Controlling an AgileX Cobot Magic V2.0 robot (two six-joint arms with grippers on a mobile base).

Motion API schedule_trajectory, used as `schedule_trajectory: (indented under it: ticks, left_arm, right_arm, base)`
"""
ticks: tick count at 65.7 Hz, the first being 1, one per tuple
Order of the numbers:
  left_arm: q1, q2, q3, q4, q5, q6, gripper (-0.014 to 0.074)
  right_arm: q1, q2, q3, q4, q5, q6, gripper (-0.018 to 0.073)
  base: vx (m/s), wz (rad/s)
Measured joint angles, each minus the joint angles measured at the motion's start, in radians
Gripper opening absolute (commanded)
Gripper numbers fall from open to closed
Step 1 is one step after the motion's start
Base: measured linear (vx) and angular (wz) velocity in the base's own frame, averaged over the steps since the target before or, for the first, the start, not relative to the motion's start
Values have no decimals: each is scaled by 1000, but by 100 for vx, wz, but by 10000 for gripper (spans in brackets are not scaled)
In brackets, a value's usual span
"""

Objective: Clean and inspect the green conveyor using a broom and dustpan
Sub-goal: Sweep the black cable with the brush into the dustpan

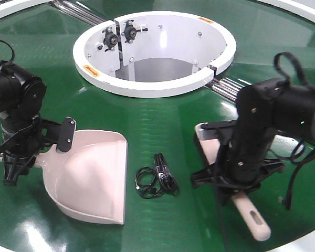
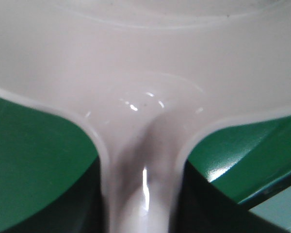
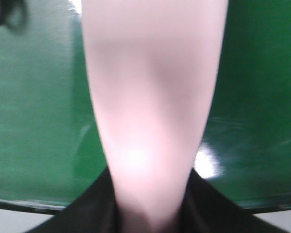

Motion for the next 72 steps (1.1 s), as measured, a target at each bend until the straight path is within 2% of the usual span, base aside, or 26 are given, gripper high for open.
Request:
schedule_trajectory:
  ticks: [8,18,37,53,72]
  left_arm:
    - [0,0,0,0,0,0,-6]
    - [0,0,0,0,0,0,-6]
    - [0,0,0,0,0,0,-6]
    - [0,0,0,-1,0,0,-6]
    - [0,0,0,-1,0,0,-6]
  right_arm:
    - [62,24,0,-15,-13,66,-4]
    - [102,81,0,-20,-12,113,-4]
    - [138,139,-26,10,-1,125,-4]
    - [171,204,-149,17,34,130,-4]
    - [217,322,-287,102,39,102,-4]
  base:
    - [0,0]
    - [0,0]
    - [0,0]
    - [0,0]
    - [0,0]
